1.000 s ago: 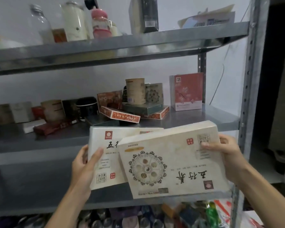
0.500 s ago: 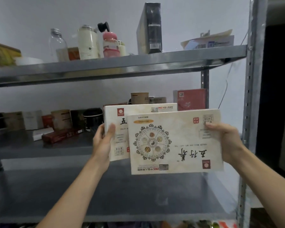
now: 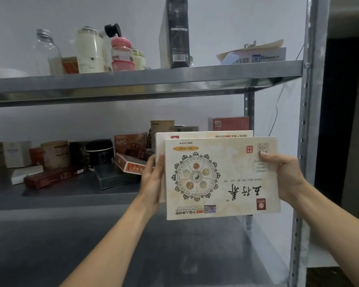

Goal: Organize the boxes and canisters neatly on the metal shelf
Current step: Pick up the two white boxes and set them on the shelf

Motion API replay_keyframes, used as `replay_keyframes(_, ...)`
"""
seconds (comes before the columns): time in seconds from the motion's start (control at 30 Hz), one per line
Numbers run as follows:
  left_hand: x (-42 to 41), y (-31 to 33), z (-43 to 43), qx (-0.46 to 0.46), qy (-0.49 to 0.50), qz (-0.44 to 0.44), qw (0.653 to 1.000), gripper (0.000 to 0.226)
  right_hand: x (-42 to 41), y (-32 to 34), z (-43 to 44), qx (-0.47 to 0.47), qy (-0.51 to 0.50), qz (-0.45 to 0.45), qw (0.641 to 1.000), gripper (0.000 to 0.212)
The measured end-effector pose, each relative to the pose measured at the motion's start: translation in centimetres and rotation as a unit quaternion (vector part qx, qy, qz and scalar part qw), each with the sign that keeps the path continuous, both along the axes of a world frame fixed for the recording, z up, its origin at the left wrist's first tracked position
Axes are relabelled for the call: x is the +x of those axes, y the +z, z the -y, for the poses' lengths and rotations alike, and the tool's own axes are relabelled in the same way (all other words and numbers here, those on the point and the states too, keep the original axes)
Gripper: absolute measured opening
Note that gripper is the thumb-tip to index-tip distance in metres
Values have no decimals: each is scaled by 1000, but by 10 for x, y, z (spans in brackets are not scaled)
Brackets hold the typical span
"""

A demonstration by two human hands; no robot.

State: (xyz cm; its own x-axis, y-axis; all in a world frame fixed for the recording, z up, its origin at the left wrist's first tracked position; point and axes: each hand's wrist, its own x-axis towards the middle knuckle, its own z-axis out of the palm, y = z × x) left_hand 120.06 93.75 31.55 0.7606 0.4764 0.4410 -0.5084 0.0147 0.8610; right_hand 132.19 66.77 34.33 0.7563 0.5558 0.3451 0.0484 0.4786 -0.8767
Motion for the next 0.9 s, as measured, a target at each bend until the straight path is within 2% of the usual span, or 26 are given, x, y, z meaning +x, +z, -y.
replay_keyframes(0.17,46,7,-8,59,-32,-6,998,56,43,5,-9,-29,-59,2,998,45)
replay_keyframes(0.3,87,8,-15,70,-75,-18,995,85,77,7,-19,-22,-114,28,993,48)
replay_keyframes(0.43,124,-1,-22,82,-134,-29,987,84,109,5,-28,-20,-172,51,984,57)
replay_keyframes(0.53,136,-4,-16,104,-104,-13,989,86,130,0,-29,-23,-205,71,976,47)
replay_keyframes(0.63,142,-6,-8,169,-38,47,984,97,145,-4,-29,-33,-228,102,968,32)
replay_keyframes(0.7,152,-10,-7,194,-8,82,978,93,153,-7,-30,-39,-250,127,959,18)
replay_keyframes(0.8,171,-19,-11,215,19,88,973,77,168,-11,-33,-54,-291,162,941,17)
replay_keyframes(0.9,184,-25,-10,243,30,91,965,70,177,-20,-41,-76,-379,206,899,36)
